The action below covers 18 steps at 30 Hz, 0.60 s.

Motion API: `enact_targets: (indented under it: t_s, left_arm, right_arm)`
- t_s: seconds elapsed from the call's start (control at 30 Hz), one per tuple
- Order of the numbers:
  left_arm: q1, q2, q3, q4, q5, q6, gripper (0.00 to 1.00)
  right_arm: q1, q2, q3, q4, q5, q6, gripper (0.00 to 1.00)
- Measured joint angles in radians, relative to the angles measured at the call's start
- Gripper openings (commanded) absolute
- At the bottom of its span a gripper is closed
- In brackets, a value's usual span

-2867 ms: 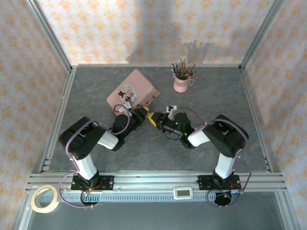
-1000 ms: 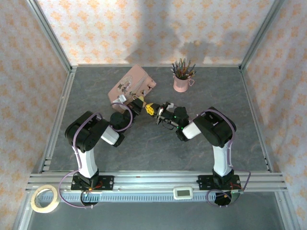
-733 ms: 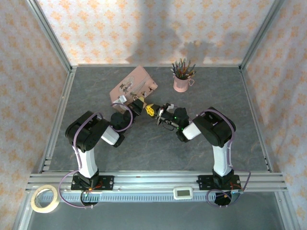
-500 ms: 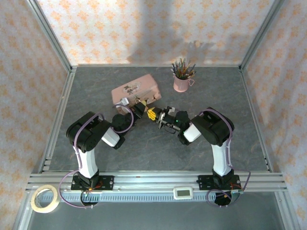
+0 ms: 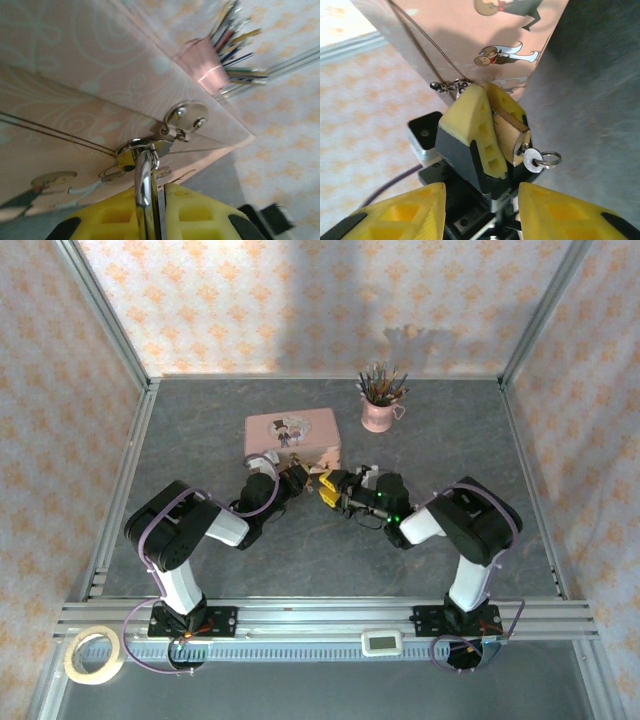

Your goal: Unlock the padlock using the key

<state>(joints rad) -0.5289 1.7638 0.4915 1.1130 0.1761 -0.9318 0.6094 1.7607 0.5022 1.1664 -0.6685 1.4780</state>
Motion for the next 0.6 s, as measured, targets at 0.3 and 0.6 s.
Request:
enact_targets:
  t_s: [0.3,0.6]
  left_arm:
    - [-0.054,0.012,0.005,-0.145,-0.047,-0.022,0.08]
    - [-0.06,0.013,-0.009,-0.132,-0.077,-0.064,0.63]
  right_arm:
    - [0.0,-0.219,0.174,-0.682,0.174,-0.492,0.45]
    - [0.0,-0.264,0.232,-0.943,0.289,-0.707,0.46]
